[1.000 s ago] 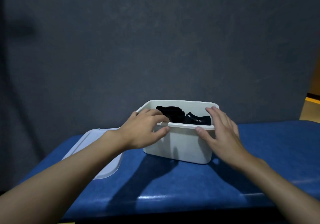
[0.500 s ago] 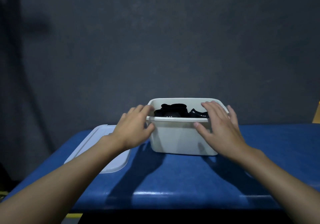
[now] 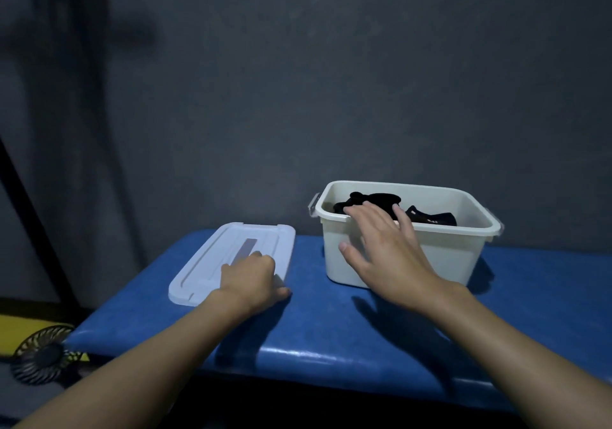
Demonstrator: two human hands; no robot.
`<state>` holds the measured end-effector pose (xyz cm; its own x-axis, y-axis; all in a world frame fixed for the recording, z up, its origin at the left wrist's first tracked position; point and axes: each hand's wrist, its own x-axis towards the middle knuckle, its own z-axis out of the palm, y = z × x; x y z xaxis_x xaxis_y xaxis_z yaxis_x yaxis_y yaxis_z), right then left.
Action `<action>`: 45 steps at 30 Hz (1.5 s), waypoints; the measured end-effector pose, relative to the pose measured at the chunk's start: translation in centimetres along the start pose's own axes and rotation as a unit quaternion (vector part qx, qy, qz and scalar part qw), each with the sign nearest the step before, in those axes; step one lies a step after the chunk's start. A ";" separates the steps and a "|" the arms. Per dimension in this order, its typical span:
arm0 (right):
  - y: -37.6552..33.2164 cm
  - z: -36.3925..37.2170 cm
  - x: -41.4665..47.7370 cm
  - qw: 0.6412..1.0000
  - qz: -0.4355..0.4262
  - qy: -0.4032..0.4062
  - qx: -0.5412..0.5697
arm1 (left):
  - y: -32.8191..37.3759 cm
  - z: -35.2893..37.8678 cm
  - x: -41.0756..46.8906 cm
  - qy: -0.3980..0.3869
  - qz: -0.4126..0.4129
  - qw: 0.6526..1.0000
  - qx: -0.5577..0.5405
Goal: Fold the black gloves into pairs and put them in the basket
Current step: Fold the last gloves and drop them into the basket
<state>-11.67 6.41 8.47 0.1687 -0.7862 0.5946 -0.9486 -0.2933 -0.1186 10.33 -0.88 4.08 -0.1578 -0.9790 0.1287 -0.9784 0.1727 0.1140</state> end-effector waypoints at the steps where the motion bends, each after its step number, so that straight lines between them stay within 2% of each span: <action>1: -0.1 0.1 0.0 1.000 -0.002 0.000 -0.004 | 0.0 0.1 -0.1 0.008 -0.003 1.000 -0.003; 10: 0.1 0.5 -0.2 1.000 -0.005 0.016 -0.024 | -0.4 1.3 -1.1 0.081 -0.042 0.994 -0.063; 15: -0.1 0.6 0.0 0.999 -0.001 0.017 -0.027 | -2.6 0.9 -1.4 0.175 -0.065 0.974 -0.125; 20: -0.5 0.6 0.3 0.999 0.013 0.008 -0.030 | -3.7 -0.9 -1.7 0.238 -0.067 0.949 -0.197; 26: -0.8 0.2 0.7 0.999 0.028 -0.009 -0.014 | -3.0 -3.6 -2.5 0.317 -0.002 0.911 -0.266; 30: -0.7 -0.9 1.4 0.995 0.078 0.013 0.062 | -1.6 -6.3 -2.8 0.356 0.075 0.889 -0.279; 33: 0.7 -2.3 1.7 0.980 0.139 0.072 0.122 | 0.4 -8.1 -2.6 0.348 0.131 0.886 -0.278; 37: 3.6 -5.6 1.5 0.942 0.244 0.162 0.164 | 3.4 -8.8 -1.6 0.296 0.223 0.891 -0.263; 41: 6.8 -7.3 0.1 0.936 0.301 0.121 0.138 | 6.4 -7.8 0.1 0.230 0.304 0.896 -0.227; 45: 8.9 -7.2 -1.5 0.939 0.320 0.105 0.069 | 8.3 -6.9 2.0 0.160 0.325 0.909 -0.205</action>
<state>-22.25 8.91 12.26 -0.4941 -0.7050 0.5087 -0.7914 0.1226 -0.5989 2.81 -0.62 12.06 -0.5736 -0.5853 0.5731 -0.5494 0.7938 0.2608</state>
